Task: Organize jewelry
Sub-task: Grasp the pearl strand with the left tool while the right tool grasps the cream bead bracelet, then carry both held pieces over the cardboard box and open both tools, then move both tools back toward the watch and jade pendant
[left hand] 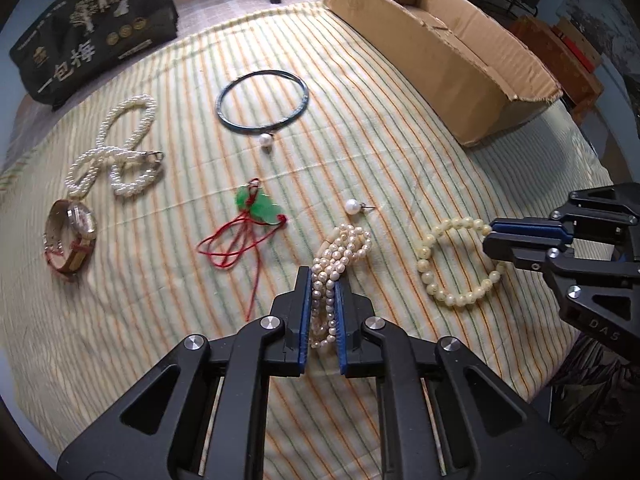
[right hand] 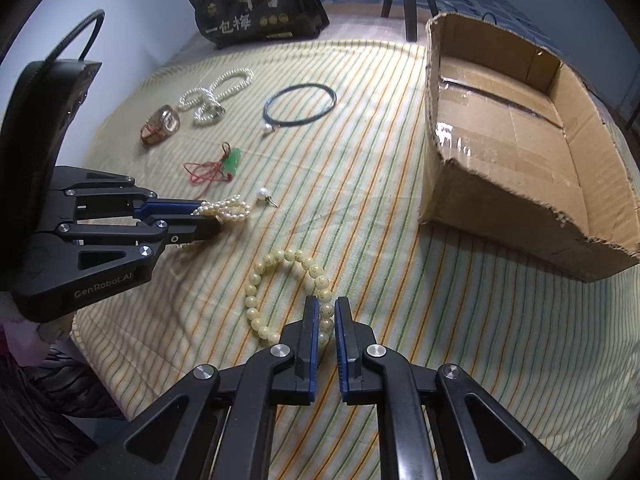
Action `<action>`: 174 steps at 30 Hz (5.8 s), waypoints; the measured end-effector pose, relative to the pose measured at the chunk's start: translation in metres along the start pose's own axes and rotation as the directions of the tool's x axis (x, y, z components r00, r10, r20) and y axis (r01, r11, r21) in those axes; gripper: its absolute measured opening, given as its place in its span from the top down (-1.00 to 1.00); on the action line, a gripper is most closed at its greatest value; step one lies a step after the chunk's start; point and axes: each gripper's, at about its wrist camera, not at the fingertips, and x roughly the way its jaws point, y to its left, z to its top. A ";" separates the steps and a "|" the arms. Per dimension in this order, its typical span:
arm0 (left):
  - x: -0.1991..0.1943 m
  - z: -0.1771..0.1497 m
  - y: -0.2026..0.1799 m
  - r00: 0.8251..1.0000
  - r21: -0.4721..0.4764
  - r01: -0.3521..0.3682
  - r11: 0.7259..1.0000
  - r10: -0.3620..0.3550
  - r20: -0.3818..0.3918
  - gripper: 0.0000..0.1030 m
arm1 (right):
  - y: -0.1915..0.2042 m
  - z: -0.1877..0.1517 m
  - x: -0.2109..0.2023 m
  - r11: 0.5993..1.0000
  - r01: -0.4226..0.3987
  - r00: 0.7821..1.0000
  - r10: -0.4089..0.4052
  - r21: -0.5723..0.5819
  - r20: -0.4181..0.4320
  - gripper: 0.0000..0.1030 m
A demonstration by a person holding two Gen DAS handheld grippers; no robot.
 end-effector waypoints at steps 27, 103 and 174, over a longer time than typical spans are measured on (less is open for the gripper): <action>-0.099 0.012 -0.008 0.972 -0.138 0.062 0.989 -0.028 0.234 0.85 | -0.005 0.008 -0.092 1.000 0.014 0.966 -0.018 0.018 0.257 0.90; -0.056 0.118 -0.092 0.945 -0.114 0.111 0.987 -0.070 0.320 -0.07 | -0.184 0.101 -0.101 0.913 0.161 0.890 -0.299 0.375 0.344 -0.77; -0.069 -0.032 0.216 0.986 -0.657 -0.020 0.754 0.123 0.112 0.07 | 0.066 0.087 0.023 0.989 -0.114 0.993 0.116 -0.094 0.018 -0.28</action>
